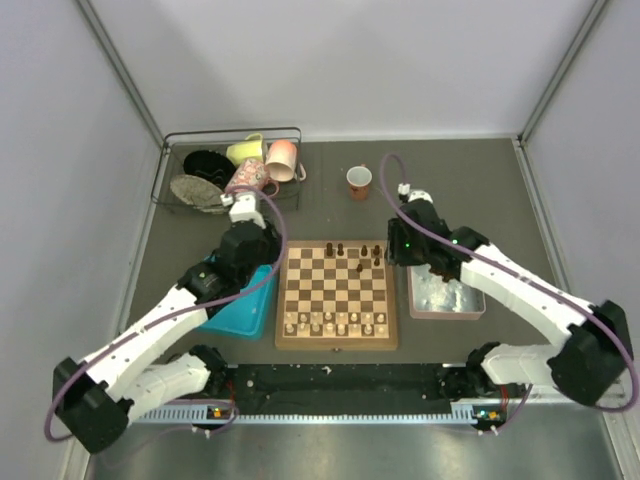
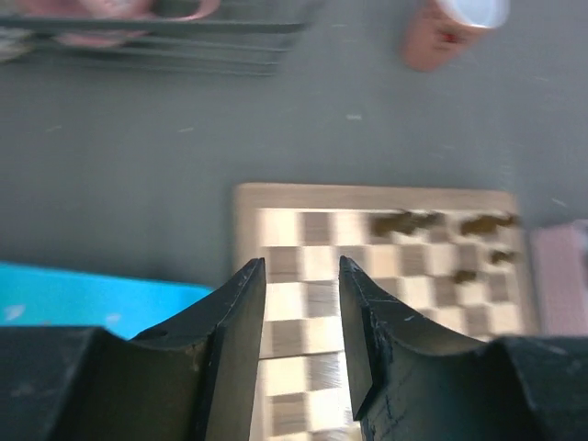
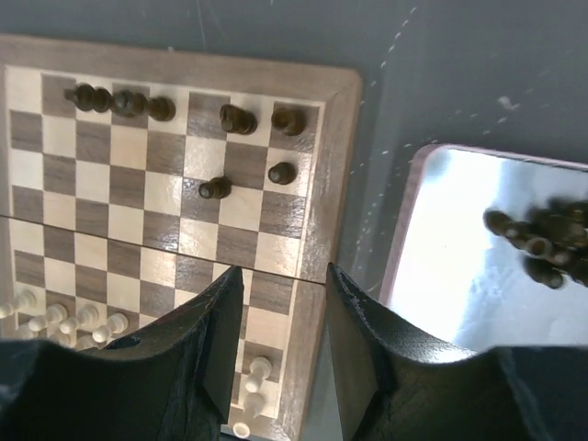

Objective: Set up the chess pieces on the board

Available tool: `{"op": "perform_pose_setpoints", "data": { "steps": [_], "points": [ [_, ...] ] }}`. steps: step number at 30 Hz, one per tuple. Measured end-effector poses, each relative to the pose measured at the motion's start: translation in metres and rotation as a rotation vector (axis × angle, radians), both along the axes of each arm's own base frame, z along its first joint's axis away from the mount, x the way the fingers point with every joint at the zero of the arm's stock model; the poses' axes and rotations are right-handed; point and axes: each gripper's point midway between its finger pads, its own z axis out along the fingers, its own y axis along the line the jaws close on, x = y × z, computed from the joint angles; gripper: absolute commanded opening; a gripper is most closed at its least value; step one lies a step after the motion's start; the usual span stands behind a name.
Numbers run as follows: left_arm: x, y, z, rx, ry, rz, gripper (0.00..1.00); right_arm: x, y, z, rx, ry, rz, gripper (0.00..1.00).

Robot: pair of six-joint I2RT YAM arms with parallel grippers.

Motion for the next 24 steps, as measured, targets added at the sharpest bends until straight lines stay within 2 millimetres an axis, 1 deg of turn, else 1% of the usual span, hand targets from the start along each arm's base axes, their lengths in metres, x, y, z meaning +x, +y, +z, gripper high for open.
{"op": "perform_pose_setpoints", "data": {
  "steps": [2, 3, 5, 7, 10, 13, 18, 24],
  "points": [
    [0.008, 0.036, -0.019, 0.008, 0.035, 0.091, 0.42, 0.001, 0.013, -0.019, -0.011, 0.056, 0.032, 0.41],
    [0.009, 0.049, -0.028, 0.016, 0.054, 0.123, 0.42, 0.002, 0.019, -0.027, -0.017, 0.078, 0.047, 0.41],
    [0.006, 0.062, -0.041, 0.033, 0.086, 0.145, 0.42, 0.002, 0.031, -0.040, -0.030, 0.114, 0.076, 0.41],
    [0.003, 0.063, -0.043, 0.032, 0.092, 0.137, 0.42, 0.003, 0.045, -0.046, -0.034, 0.130, 0.105, 0.40],
    [0.000, 0.062, -0.040, 0.018, 0.080, 0.125, 0.42, 0.007, 0.063, -0.049, -0.024, 0.129, 0.139, 0.40],
    [-0.002, 0.061, -0.039, 0.010, 0.077, 0.116, 0.42, 0.011, 0.075, -0.053, -0.014, 0.133, 0.158, 0.40],
    [-0.003, 0.062, -0.044, 0.015, 0.087, 0.112, 0.42, 0.015, 0.083, -0.063, -0.020, 0.148, 0.166, 0.38],
    [-0.005, 0.062, -0.048, 0.016, 0.094, 0.108, 0.42, 0.013, 0.084, -0.082, -0.052, 0.187, 0.171, 0.35]
  ]
}}
